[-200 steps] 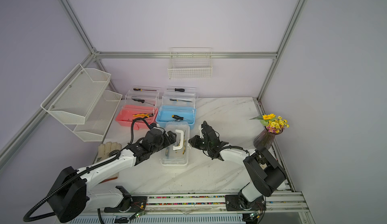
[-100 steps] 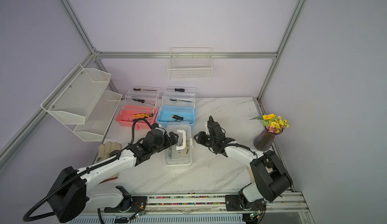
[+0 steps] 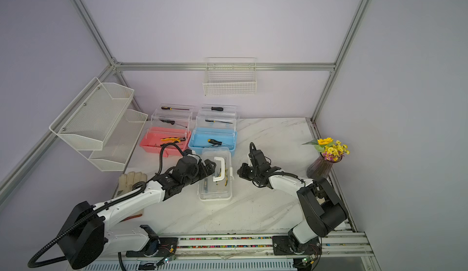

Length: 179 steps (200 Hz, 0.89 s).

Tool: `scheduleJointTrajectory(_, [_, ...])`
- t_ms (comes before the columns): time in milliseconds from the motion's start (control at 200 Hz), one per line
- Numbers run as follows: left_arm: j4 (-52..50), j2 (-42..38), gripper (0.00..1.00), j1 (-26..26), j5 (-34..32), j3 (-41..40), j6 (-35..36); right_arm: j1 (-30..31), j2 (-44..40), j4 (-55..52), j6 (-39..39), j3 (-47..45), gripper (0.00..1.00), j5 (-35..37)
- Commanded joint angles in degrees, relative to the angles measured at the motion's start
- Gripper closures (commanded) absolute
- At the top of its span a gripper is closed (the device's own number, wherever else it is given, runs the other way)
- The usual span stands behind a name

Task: Close toolboxes
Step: Fasten the toolbox latch on the toolbox.

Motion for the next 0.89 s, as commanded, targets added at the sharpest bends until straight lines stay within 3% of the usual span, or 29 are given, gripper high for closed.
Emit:
scheduleJointTrajectory(0, [0.24,2.32,0.00,-0.86,4.54,2.34,0.17,0.96,1.36,2.47,-0.51,1.53,0.85,-1.23])
scheduleJointTrajectory(380, [1.84,5.75,0.00,-2.40,5.43,4.52,-0.02,0.96,1.49,14.48,4.54,-1.28,0.86,-12.18])
scheduleJointTrajectory(890, [8.91,6.52,0.00,-3.84,0.60,2.85,-4.79,1.74,3.22,26.16,14.37,-6.64,0.89,-16.02])
